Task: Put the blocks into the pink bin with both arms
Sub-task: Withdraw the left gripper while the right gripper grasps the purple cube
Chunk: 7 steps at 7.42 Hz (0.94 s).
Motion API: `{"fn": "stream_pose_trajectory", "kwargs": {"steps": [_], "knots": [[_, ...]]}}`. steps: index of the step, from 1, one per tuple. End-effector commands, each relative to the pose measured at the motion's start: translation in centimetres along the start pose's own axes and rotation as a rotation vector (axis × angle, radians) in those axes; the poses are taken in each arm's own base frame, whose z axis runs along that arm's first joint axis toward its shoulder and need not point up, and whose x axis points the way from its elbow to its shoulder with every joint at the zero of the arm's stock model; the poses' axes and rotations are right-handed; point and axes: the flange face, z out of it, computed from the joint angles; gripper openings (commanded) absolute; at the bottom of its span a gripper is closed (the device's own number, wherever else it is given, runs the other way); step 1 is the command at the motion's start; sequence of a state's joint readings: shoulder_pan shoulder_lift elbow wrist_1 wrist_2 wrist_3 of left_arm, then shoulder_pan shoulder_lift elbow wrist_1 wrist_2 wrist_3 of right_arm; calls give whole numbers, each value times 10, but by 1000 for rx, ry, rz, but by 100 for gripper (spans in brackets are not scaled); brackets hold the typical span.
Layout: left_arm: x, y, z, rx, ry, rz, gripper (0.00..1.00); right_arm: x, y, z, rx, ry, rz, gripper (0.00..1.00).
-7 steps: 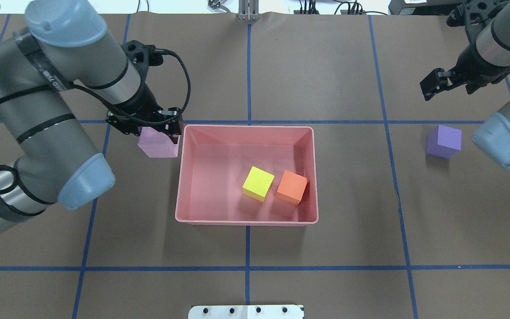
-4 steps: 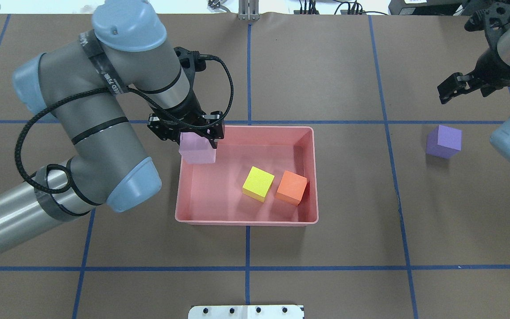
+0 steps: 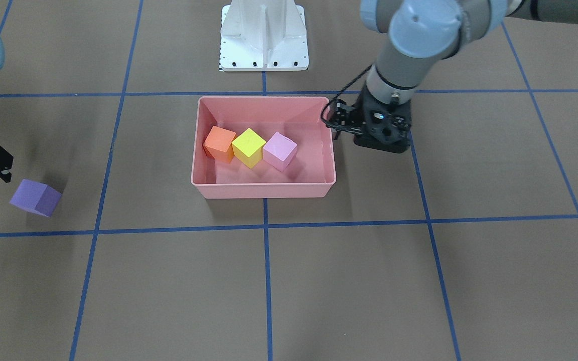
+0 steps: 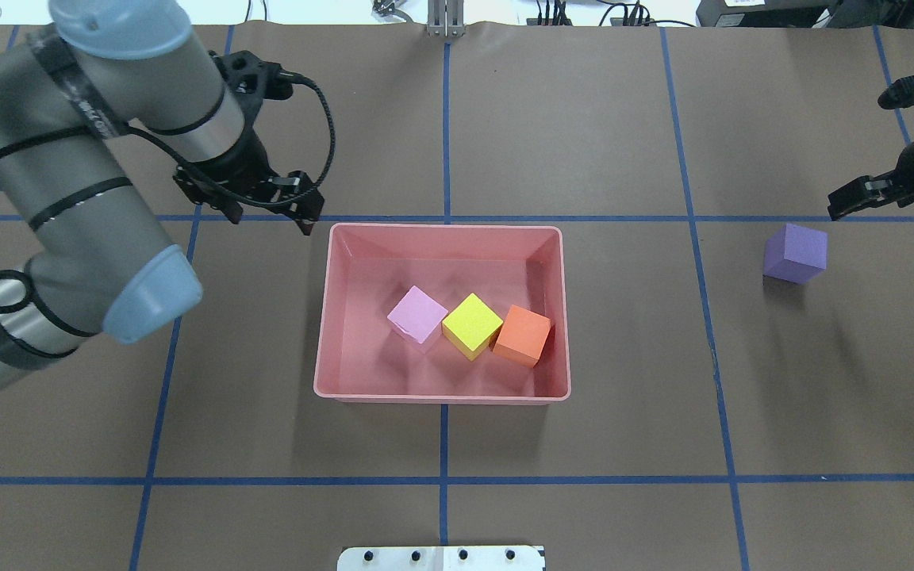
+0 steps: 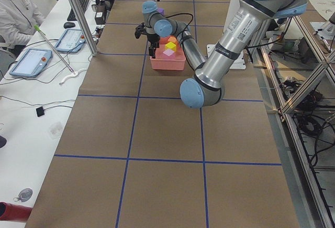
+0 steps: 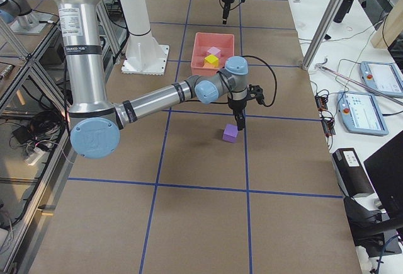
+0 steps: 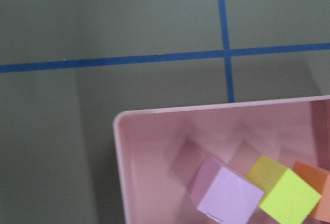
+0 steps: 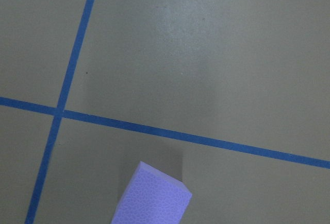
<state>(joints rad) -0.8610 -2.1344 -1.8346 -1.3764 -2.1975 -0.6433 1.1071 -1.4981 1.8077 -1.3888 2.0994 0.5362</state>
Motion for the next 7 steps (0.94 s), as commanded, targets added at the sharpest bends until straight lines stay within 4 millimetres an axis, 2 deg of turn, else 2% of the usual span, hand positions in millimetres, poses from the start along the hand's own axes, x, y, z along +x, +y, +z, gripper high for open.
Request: {"fn": "stream_pose_trajectory", "kwargs": {"steps": [1,2,3,4,6,7], "knots": [[-192,16,-10,-41,-75,251,100,-3,1,15,-1,-8,188,100],[-233,11,-17,-45,-95,288,100,-14,6,23,-3,-20,255,100],[-250,15,-12,-61,-101,299,100,-34,12,35,-9,-22,288,100],[-252,16,-11,-63,-102,298,100,-50,18,48,9,-7,300,100],[-252,18,-11,-63,-100,295,100,-38,24,79,32,3,292,100],[-251,18,-12,-60,-100,295,100,-35,25,85,38,15,292,100]]}}
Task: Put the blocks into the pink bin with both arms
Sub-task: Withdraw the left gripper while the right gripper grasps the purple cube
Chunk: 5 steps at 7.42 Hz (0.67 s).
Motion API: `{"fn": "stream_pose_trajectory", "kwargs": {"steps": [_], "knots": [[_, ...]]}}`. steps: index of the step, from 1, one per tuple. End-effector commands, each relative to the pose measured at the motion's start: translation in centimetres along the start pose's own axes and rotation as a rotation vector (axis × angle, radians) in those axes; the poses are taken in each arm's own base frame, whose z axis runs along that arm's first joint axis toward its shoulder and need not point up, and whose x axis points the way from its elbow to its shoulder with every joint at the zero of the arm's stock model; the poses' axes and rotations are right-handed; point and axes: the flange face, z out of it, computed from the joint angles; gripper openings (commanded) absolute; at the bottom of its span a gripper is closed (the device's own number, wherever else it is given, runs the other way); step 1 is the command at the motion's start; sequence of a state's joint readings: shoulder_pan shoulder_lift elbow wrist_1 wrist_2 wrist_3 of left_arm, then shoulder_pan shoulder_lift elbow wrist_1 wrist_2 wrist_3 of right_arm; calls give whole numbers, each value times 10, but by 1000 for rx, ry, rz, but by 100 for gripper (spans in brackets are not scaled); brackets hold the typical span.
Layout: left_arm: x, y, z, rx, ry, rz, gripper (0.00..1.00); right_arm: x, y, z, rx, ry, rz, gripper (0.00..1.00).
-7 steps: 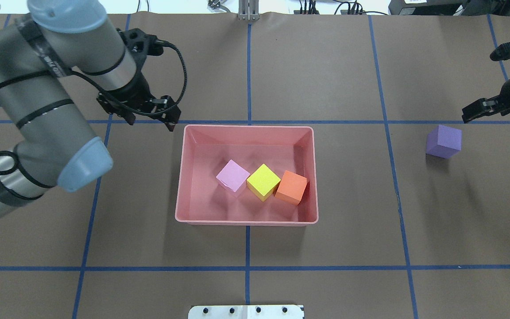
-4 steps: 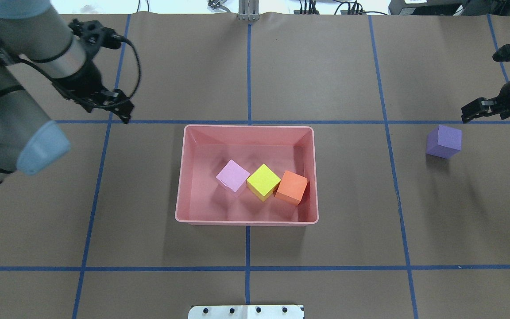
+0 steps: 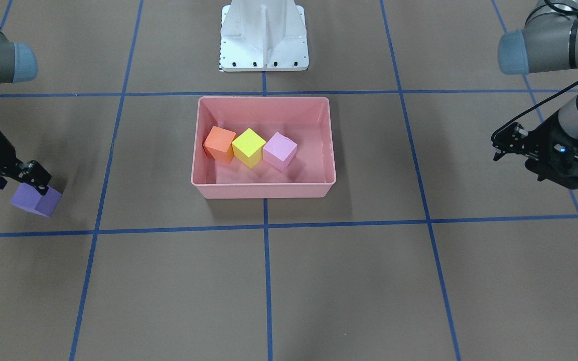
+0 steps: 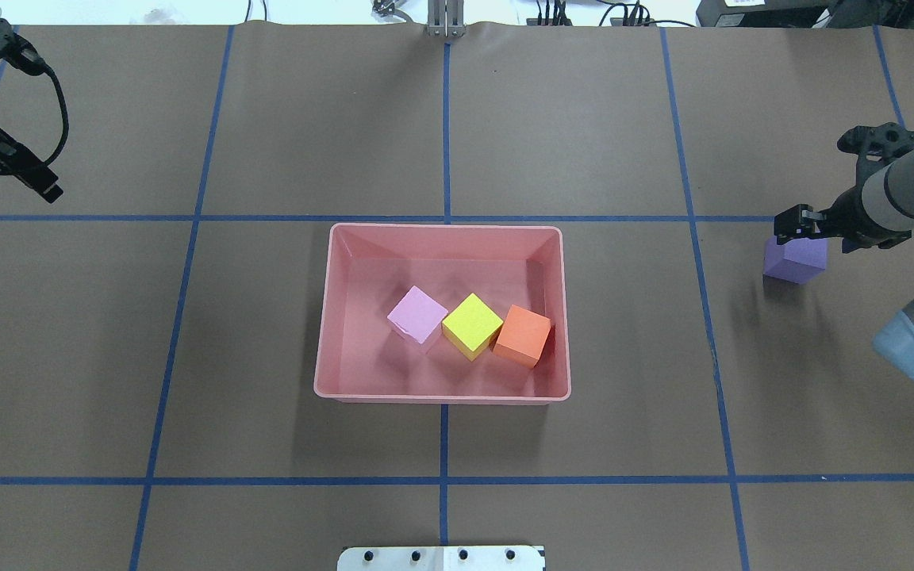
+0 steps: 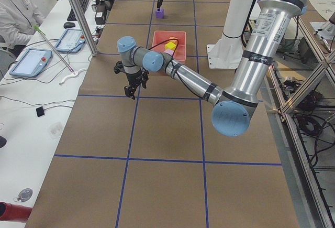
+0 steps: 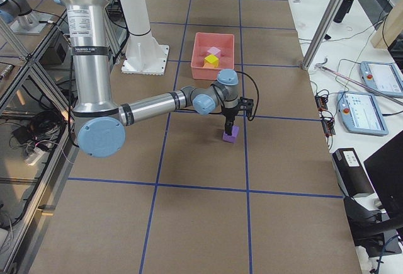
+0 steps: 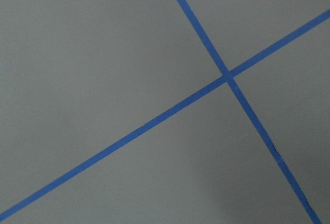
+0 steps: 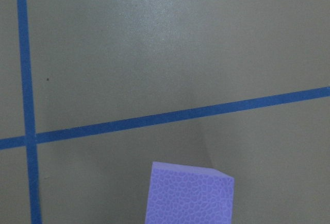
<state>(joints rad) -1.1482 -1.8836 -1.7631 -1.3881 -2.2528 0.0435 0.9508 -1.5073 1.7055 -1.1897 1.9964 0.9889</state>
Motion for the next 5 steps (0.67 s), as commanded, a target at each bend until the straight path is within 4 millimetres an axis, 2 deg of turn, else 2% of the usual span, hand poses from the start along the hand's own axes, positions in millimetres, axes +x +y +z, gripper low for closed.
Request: {"fn": "stream_pose_trajectory", "kwargs": {"steps": [1,2,4,5], "knots": [[1,1,-2,4,0,-1,100,7,6,26,10,36,-6,100],[1,1,-1,3,0,-1,100,3,11,36,-2,45,-17,100],[2,1,-2,5,0,-2,100,-2,18,41,-14,48,-29,97],[1,1,-2,4,0,-4,100,-3,18,41,-14,46,-25,30]]}}
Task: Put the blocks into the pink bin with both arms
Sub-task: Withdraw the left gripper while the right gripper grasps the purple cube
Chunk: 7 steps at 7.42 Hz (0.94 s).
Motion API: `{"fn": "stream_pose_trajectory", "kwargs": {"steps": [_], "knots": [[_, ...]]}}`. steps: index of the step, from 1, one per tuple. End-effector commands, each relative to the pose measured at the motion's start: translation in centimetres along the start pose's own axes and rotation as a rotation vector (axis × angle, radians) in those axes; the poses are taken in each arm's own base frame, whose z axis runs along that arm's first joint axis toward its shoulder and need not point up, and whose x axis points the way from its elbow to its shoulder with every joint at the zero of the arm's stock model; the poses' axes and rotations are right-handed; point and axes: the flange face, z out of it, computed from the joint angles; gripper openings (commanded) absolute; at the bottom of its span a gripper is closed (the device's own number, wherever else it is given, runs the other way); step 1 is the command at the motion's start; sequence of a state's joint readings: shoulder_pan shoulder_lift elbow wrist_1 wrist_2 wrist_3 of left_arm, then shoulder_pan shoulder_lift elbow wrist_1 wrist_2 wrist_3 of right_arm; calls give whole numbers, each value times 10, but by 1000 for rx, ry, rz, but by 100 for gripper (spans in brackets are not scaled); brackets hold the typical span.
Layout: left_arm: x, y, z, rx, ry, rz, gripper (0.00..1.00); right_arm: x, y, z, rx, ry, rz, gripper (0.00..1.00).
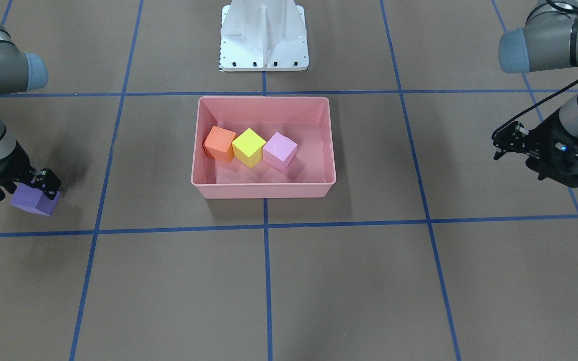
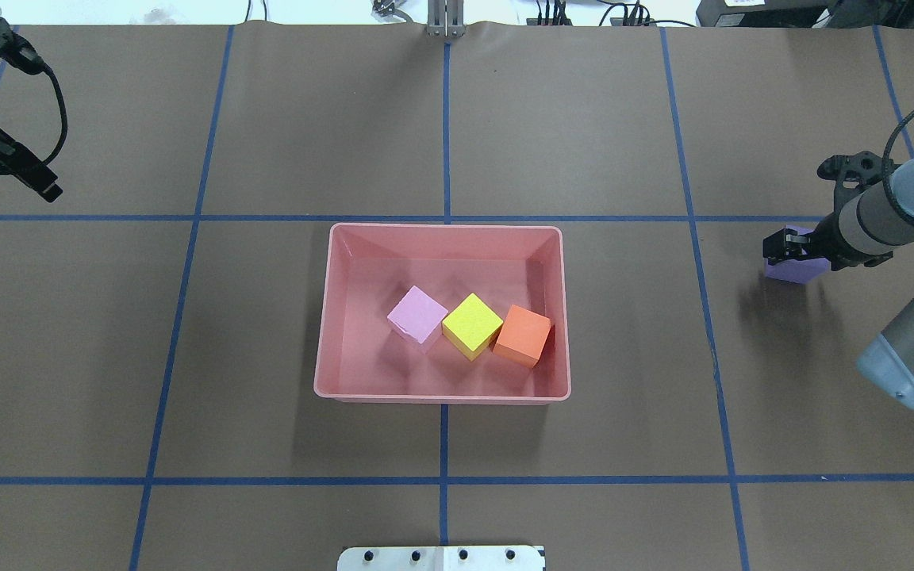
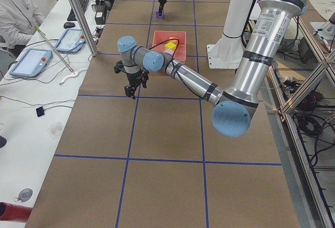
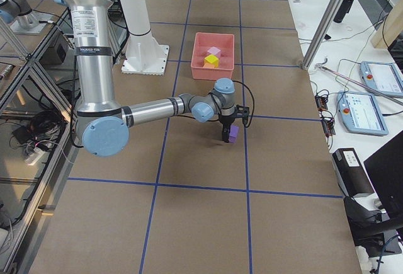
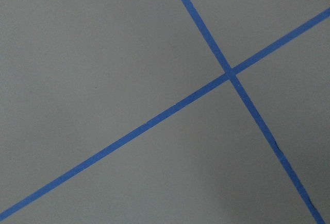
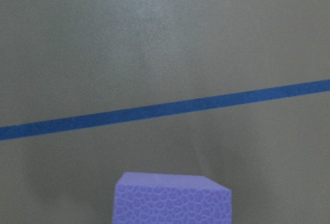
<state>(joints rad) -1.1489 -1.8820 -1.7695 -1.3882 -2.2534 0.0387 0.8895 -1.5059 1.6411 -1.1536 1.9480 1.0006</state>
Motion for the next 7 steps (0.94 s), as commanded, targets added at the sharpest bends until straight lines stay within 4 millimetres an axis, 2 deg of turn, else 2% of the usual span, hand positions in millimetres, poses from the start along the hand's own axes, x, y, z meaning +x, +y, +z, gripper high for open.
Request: {"fn": "stream_pose_trajectory", "kwargs": {"steps": [1,2,4,5,7], "knots": [[0,0,1,-1,1,-1,100,-10,-1,-4,5,-13,-5,0],[1,0,1,-2,1,-2,100,-30,-7,-17,19,-49,-21,0],[2,-1,3,-5,2,0,100,-96,-27,-56,34,-160,-16,0],[2,-1,5,-8,3,-1,100,-141,-34,-90,6,-254,75,0],[2,-1,7,-13,4,-1,100,-221,-35,-186,-37,-282,181,0]]}}
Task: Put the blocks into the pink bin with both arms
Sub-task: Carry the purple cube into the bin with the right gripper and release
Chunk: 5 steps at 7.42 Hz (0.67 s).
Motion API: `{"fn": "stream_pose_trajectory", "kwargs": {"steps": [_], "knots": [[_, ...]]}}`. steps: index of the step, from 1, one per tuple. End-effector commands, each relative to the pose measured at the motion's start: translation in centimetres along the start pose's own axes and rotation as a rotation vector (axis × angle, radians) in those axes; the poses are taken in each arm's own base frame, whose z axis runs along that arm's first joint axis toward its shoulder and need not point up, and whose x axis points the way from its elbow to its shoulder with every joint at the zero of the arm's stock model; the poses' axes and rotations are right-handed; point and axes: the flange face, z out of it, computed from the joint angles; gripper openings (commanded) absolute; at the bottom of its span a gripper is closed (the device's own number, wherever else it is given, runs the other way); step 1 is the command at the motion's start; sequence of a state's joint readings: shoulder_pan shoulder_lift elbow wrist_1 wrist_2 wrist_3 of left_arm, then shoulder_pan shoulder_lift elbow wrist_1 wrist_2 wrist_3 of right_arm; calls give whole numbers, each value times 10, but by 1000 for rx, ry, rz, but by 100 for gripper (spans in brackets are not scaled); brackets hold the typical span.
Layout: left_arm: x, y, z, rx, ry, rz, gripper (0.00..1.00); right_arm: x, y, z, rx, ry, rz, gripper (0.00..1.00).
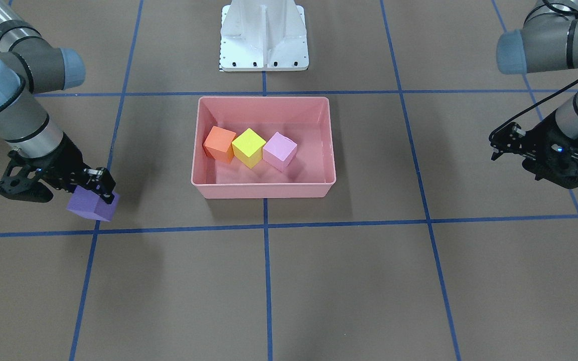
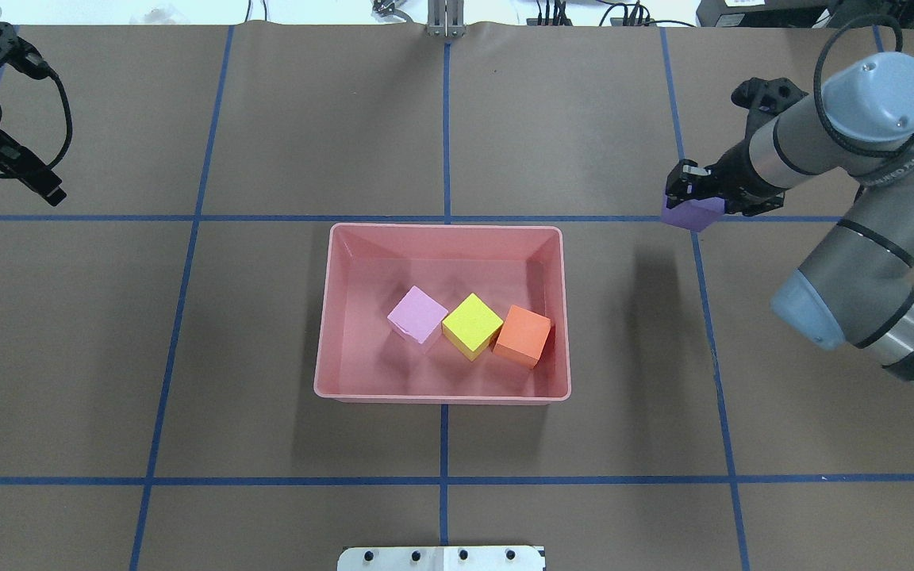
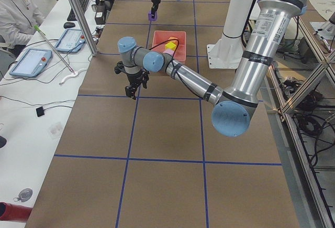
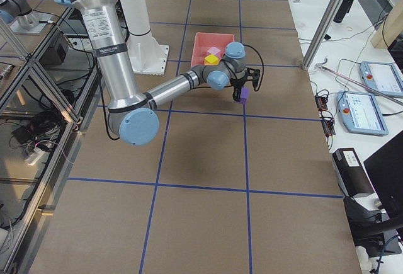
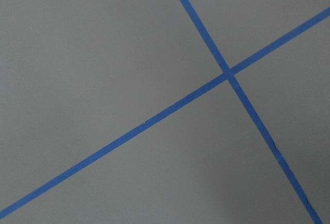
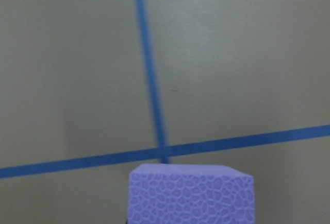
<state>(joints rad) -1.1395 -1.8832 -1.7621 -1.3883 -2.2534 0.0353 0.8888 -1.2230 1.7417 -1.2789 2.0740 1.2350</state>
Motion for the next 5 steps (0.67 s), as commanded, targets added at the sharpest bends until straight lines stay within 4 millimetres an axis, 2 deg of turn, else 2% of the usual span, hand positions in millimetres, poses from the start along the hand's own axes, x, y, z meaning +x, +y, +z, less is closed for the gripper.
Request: {"fn": "stream_pose_trajectory", "kwargs": {"steps": [1,2,3,4,5], "knots": [[1,-1,1,3,1,6,100,-113,28,-67,-43,-11,134,0],[1,-2,2,1,1,5,100,-153,58,-65,-60,-36,183,0],[1,-2,3,-1,1,5,100,-182,97,-46,-37,-30,181,0],[1,-2,3,1,1,6,100,-199,130,-26,-18,-16,172,0],[0,-2,4,2,1,7,100,-202,142,-20,-26,-11,168,50]]}}
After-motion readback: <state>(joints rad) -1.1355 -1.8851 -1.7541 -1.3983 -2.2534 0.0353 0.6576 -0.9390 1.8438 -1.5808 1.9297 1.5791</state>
